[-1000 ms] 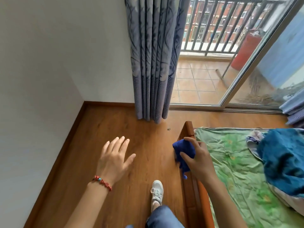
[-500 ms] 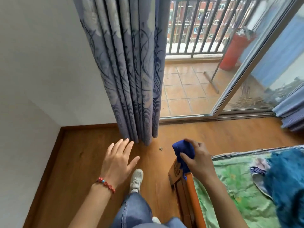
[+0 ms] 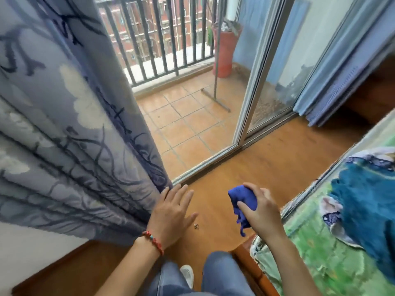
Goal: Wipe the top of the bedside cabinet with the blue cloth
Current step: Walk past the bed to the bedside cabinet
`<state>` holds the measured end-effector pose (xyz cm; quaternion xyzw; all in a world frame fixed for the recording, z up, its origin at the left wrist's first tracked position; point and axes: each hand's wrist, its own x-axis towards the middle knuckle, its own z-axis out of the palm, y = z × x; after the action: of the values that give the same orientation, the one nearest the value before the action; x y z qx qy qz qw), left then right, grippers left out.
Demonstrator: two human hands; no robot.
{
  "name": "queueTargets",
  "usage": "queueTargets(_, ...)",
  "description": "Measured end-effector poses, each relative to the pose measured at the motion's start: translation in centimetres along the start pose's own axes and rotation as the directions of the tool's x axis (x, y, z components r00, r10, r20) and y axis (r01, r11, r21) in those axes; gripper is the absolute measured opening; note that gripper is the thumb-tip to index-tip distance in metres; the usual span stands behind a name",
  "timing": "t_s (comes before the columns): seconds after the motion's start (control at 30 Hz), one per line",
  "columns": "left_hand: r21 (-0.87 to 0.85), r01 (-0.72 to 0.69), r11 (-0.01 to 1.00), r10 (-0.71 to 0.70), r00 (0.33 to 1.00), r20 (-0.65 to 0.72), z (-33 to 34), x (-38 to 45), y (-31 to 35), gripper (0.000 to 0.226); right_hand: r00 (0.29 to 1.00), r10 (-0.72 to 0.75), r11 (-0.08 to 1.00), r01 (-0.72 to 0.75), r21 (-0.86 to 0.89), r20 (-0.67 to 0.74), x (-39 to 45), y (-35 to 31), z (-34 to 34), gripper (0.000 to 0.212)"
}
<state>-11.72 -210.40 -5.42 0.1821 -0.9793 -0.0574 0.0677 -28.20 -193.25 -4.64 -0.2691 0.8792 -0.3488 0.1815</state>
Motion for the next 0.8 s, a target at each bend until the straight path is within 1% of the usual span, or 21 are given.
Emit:
queueTargets(0.1, -0.018, -0.081, 0.997, 0.081, 0.996, 0.046, 1.4, 5.4, -1.6, 0.060, 0.995, 0.084, 0.996, -0.081, 0.037, -0.062, 2.9, 0.2, -0.5, 0.046)
queueTargets(0.23, -0.033, -0.189, 0.981, 0.191, 0.976, 0.103, 3.1, 13.5, -1.8, 0.073, 0.965, 0.201, 0.979, -0.192, 0.071, -0.167, 7.4, 1.9, -2.1, 0.046)
queueTargets(0.4, -0.054, -0.291, 0.955, 0.295, 0.949, 0.112, 5.0, 24.1, -0.6, 0.071, 0.910, 0.323, 0.946, -0.302, 0.118, -0.261, 13.1, 4.7, -5.3, 0.045)
queueTargets(0.47, -0.066, -0.335, 0.940, 0.341, 0.931, 0.129, 5.3, 29.2, 0.7, 0.072, 0.874, 0.378, 0.925, -0.347, 0.154, -0.304, 15.7, 6.1, -7.4, 0.044)
queueTargets(0.67, -0.104, -0.452, 0.886, 0.460, 0.884, 0.079, 5.9, 43.2, 4.4, 0.071, 0.783, 0.457, 0.889, -0.413, 0.196, -0.423, 23.5, 8.8, -13.4, 0.045)
queueTargets(0.8, -0.159, -0.498, 0.853, 0.511, 0.858, 0.050, 7.4, 51.0, 6.4, 0.068, 0.717, 0.496, 0.867, -0.439, 0.235, -0.491, 28.5, 10.4, -16.1, 0.045)
